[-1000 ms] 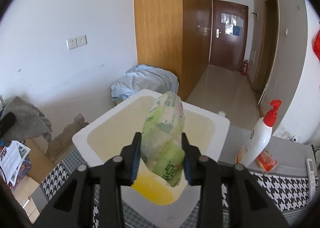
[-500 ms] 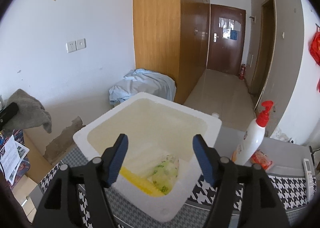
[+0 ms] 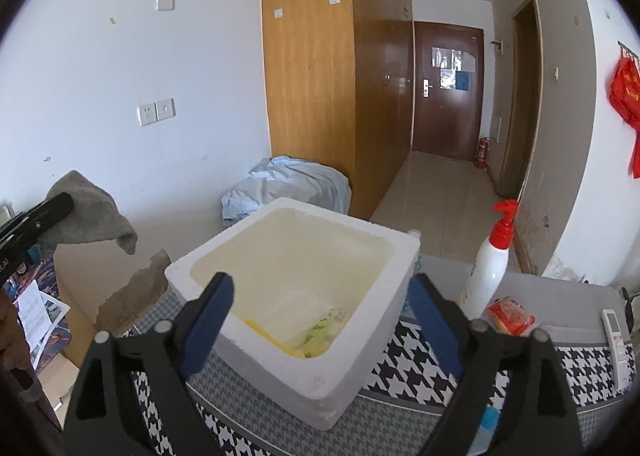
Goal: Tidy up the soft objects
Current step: 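Open the right gripper over the foam box, dropping the bread bag inside, then move the left tool over the foam box and open it to drop the sock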
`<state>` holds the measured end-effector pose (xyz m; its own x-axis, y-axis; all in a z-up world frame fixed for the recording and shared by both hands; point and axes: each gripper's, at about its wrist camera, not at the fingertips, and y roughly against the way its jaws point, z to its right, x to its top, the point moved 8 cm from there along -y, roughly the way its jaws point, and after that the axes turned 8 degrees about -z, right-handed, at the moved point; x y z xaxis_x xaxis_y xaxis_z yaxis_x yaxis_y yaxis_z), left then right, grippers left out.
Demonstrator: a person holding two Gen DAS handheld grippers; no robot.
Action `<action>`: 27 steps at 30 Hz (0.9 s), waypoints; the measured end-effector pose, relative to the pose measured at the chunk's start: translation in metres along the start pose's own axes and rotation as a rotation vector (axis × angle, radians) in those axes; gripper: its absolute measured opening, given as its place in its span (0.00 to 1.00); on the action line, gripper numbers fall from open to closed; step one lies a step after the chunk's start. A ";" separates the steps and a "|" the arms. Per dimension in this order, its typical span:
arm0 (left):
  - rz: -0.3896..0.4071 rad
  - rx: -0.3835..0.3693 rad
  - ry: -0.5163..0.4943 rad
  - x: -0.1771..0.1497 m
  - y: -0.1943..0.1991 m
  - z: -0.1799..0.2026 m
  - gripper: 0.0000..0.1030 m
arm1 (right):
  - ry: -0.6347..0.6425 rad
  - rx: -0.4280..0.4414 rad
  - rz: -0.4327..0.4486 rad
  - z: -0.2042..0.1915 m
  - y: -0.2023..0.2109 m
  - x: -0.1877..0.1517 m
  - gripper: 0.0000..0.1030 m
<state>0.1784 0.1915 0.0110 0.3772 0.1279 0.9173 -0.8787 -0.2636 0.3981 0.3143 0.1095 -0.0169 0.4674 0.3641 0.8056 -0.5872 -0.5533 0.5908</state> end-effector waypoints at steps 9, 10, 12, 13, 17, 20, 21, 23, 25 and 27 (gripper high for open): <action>0.015 -0.023 -0.015 0.007 0.001 0.012 0.10 | -0.008 -0.011 0.027 0.006 0.016 -0.006 0.94; 0.018 -0.028 -0.016 0.009 0.001 0.014 0.10 | -0.008 -0.014 0.030 0.007 0.019 -0.007 0.94; 0.024 -0.036 -0.022 0.011 0.001 0.018 0.10 | -0.011 -0.020 0.033 0.009 0.023 -0.011 0.94; 0.024 -0.040 -0.023 0.011 0.000 0.019 0.10 | -0.014 -0.022 0.034 0.010 0.025 -0.012 0.94; 0.025 -0.058 -0.035 0.015 -0.004 0.027 0.10 | -0.018 -0.025 0.040 0.014 0.031 -0.015 0.94; 0.030 -0.070 -0.043 0.018 -0.005 0.033 0.10 | -0.019 -0.035 0.043 0.016 0.035 -0.018 0.94; 0.031 -0.077 -0.044 0.020 -0.006 0.035 0.10 | -0.022 -0.037 0.043 0.017 0.036 -0.019 0.94; 0.034 -0.084 -0.049 0.022 -0.006 0.039 0.10 | -0.024 -0.037 0.046 0.019 0.037 -0.021 0.94; 0.035 -0.097 -0.053 0.024 -0.008 0.044 0.10 | -0.025 -0.046 0.045 0.020 0.038 -0.022 0.94; 0.030 -0.108 -0.052 0.024 -0.010 0.048 0.10 | -0.037 -0.049 0.048 0.023 0.039 -0.023 0.94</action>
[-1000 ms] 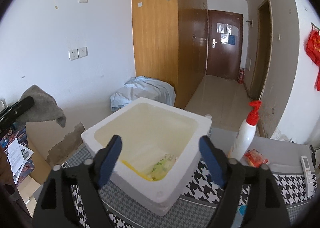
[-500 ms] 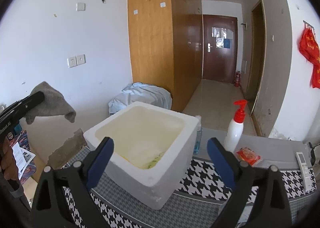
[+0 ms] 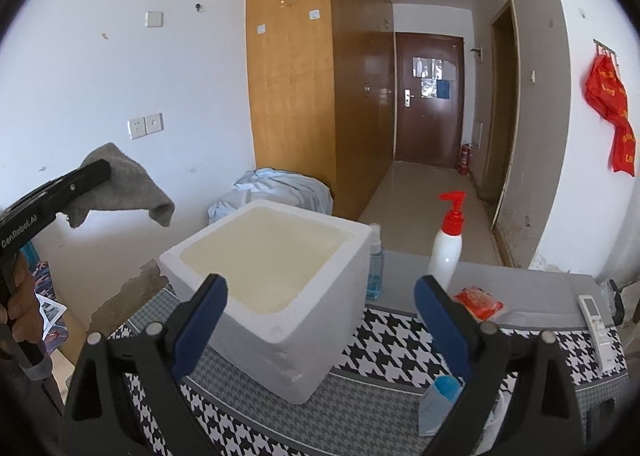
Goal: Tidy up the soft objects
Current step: 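Move the left tool over the foam box and open it to drop the sock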
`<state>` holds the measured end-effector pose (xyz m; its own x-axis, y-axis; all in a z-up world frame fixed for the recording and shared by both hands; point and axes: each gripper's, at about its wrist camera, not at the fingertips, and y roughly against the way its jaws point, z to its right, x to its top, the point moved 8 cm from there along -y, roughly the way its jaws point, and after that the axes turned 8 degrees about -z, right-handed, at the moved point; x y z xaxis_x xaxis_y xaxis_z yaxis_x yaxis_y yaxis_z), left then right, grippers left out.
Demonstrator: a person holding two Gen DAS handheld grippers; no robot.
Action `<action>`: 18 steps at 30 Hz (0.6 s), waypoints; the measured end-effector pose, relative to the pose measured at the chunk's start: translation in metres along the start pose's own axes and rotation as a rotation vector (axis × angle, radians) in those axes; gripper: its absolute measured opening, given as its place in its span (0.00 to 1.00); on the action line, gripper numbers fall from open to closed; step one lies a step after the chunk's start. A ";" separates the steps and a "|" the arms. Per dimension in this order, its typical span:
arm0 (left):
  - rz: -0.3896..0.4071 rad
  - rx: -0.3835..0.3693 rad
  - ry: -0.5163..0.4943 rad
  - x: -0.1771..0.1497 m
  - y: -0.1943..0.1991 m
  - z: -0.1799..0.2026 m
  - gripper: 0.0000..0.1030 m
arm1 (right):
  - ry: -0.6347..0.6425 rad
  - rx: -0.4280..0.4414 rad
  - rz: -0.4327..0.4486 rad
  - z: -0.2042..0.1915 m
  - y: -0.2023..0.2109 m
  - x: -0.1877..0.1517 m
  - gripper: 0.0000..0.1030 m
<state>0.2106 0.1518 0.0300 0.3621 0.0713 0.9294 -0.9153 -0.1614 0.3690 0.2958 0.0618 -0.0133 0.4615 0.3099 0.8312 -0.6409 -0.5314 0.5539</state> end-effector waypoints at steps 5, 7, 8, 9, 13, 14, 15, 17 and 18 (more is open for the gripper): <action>-0.005 -0.020 -0.009 0.002 -0.006 0.009 0.10 | 0.004 -0.011 0.003 0.005 0.005 -0.003 0.94; -0.009 -0.030 -0.013 0.004 -0.010 0.014 0.10 | 0.003 -0.013 0.006 0.007 0.008 -0.006 0.94; -0.012 -0.034 -0.015 0.004 -0.012 0.016 0.10 | 0.002 -0.014 0.007 0.009 0.009 -0.007 0.94; -0.014 -0.036 -0.015 0.005 -0.014 0.017 0.10 | 0.001 -0.017 0.009 0.011 0.011 -0.008 0.94; -0.026 -0.054 -0.023 0.004 -0.021 0.026 0.10 | -0.008 -0.033 0.014 0.020 0.017 -0.011 0.94; -0.028 -0.059 -0.026 0.004 -0.022 0.028 0.10 | -0.010 -0.035 0.015 0.021 0.018 -0.012 0.94; -0.031 -0.062 -0.026 0.004 -0.024 0.031 0.10 | -0.014 -0.038 0.015 0.024 0.019 -0.014 0.94; -0.036 -0.070 -0.030 0.005 -0.027 0.035 0.10 | -0.020 -0.042 0.015 0.027 0.021 -0.015 0.94; -0.039 -0.072 -0.031 0.005 -0.028 0.037 0.10 | -0.023 -0.043 0.014 0.029 0.022 -0.016 0.94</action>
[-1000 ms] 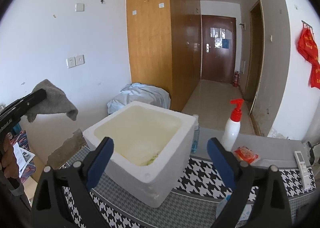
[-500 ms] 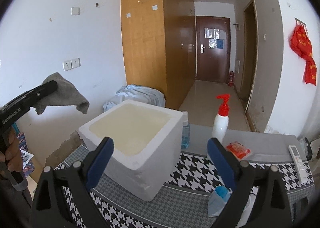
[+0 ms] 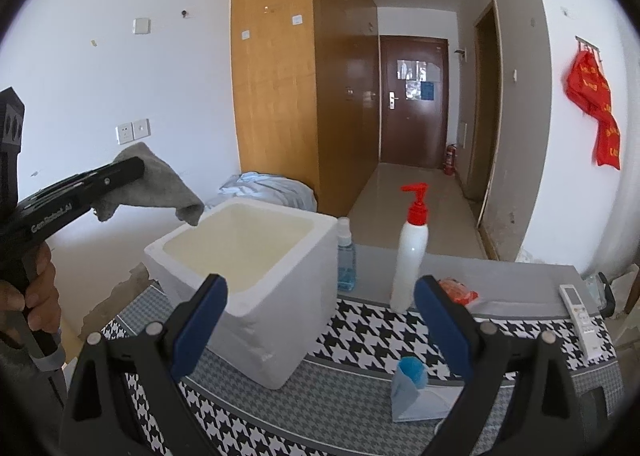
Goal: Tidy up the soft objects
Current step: 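Move the left tool over the foam box and open it to drop the sock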
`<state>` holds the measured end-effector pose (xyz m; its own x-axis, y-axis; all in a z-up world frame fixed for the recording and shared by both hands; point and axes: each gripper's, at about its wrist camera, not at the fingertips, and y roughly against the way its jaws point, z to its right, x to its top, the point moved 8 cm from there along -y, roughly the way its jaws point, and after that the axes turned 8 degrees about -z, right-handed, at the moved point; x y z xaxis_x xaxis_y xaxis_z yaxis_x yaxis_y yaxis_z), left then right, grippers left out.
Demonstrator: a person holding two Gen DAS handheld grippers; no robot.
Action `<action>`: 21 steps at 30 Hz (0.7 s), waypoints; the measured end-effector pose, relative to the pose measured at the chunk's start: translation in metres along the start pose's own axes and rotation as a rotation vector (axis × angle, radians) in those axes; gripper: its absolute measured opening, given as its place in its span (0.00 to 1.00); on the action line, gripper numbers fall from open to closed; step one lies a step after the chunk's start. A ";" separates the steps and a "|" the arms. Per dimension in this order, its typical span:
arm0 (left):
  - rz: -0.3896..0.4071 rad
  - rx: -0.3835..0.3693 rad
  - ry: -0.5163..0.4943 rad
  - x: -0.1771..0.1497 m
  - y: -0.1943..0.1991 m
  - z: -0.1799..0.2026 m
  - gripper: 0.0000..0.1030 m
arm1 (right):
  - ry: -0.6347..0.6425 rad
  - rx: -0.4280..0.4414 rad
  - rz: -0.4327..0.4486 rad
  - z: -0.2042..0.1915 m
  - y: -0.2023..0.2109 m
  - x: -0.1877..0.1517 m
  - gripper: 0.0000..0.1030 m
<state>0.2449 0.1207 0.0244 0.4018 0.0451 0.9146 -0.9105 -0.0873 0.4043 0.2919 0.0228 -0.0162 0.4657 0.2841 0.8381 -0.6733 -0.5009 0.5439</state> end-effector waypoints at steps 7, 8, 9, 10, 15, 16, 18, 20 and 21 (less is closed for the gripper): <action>-0.024 -0.020 0.007 0.001 -0.015 0.006 0.10 | -0.002 -0.025 -0.008 0.010 0.005 -0.007 0.94; -0.028 -0.023 0.007 0.000 -0.017 0.007 0.10 | -0.002 -0.027 -0.008 0.011 0.005 -0.007 0.94; -0.035 -0.025 0.010 0.000 -0.020 0.008 0.10 | -0.003 -0.031 -0.007 0.013 0.007 -0.008 0.94; -0.040 -0.027 0.012 0.000 -0.023 0.008 0.10 | -0.006 -0.035 -0.006 0.015 0.008 -0.009 0.94; -0.059 -0.038 0.009 -0.001 -0.032 0.013 0.10 | -0.021 -0.051 -0.008 0.024 0.011 -0.013 0.94; -0.063 -0.040 0.010 -0.001 -0.034 0.014 0.10 | -0.026 -0.053 -0.009 0.026 0.011 -0.014 0.94; -0.070 -0.040 0.008 -0.002 -0.037 0.016 0.10 | -0.030 -0.059 -0.010 0.029 0.012 -0.015 0.94; -0.075 -0.040 0.007 -0.002 -0.039 0.016 0.10 | -0.035 -0.062 -0.009 0.032 0.012 -0.016 0.94; -0.078 -0.040 0.006 -0.002 -0.040 0.017 0.10 | -0.039 -0.062 -0.009 0.034 0.013 -0.017 0.94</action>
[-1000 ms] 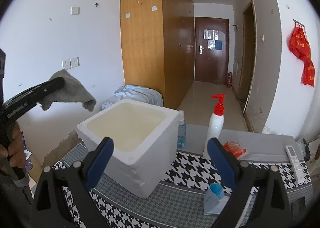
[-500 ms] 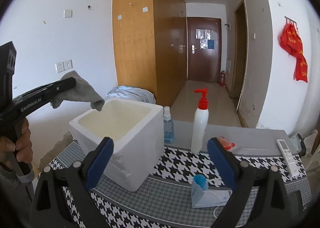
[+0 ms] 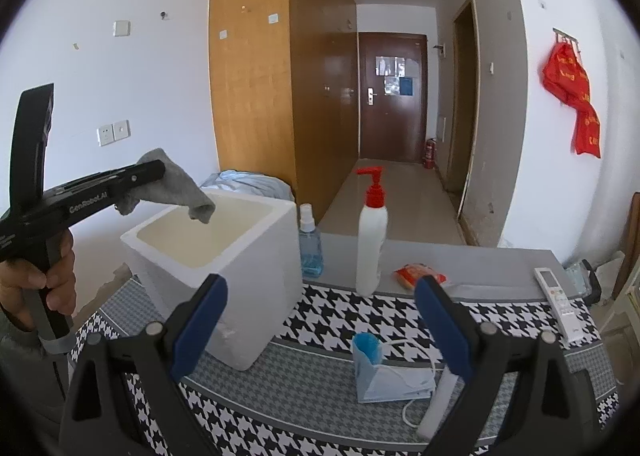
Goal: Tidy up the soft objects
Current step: 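Move the left tool over the foam box and open it to drop the sock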
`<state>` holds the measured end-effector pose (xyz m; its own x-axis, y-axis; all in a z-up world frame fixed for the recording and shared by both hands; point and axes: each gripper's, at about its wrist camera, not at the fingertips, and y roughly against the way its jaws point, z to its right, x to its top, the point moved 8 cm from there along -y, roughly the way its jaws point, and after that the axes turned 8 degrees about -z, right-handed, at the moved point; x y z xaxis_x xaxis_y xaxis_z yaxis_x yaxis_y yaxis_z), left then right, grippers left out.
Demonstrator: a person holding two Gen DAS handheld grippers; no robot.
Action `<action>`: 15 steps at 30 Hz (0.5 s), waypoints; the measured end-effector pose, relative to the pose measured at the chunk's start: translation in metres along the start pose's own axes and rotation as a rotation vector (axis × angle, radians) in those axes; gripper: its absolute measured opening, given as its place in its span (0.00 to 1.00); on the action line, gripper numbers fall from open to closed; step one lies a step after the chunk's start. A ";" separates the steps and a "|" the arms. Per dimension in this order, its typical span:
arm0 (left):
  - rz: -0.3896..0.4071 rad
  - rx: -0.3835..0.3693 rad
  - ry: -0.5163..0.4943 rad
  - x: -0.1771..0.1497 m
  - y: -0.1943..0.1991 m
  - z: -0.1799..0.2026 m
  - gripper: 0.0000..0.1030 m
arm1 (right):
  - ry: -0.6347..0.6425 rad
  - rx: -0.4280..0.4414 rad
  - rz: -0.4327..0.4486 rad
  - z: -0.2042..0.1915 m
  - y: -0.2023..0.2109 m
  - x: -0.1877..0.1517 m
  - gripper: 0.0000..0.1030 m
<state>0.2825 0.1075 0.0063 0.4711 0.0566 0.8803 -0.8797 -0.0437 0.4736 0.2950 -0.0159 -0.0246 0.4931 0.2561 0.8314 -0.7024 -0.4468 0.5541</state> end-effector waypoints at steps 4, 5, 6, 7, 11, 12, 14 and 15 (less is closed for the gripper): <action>-0.017 0.007 0.002 -0.002 -0.006 -0.001 0.10 | -0.009 -0.005 -0.002 0.005 0.000 -0.003 0.94; -0.023 0.010 0.002 -0.002 -0.009 0.000 0.10 | -0.012 -0.005 -0.003 0.006 0.001 -0.003 0.94; -0.033 0.011 0.000 -0.003 -0.012 0.000 0.10 | -0.015 -0.005 -0.003 0.007 0.001 -0.004 0.94; -0.043 0.009 -0.001 -0.005 -0.015 0.001 0.10 | -0.017 -0.005 -0.004 0.009 0.001 -0.005 0.94; -0.065 0.023 -0.006 -0.009 -0.021 0.000 0.15 | -0.023 -0.008 -0.006 0.012 0.003 -0.007 0.94; -0.073 0.030 -0.002 -0.010 -0.022 -0.001 0.24 | -0.023 -0.007 -0.006 0.012 0.004 -0.008 0.94; -0.076 0.046 0.009 -0.010 -0.022 -0.003 0.53 | -0.019 -0.010 -0.003 0.013 0.006 -0.008 0.94; -0.069 0.053 0.014 -0.009 -0.020 -0.004 0.72 | -0.018 -0.010 0.000 0.013 0.008 -0.008 0.94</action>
<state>0.2953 0.1122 -0.0116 0.5294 0.0755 0.8450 -0.8400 -0.0923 0.5346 0.2921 -0.0323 -0.0269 0.5023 0.2404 0.8306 -0.7074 -0.4382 0.5547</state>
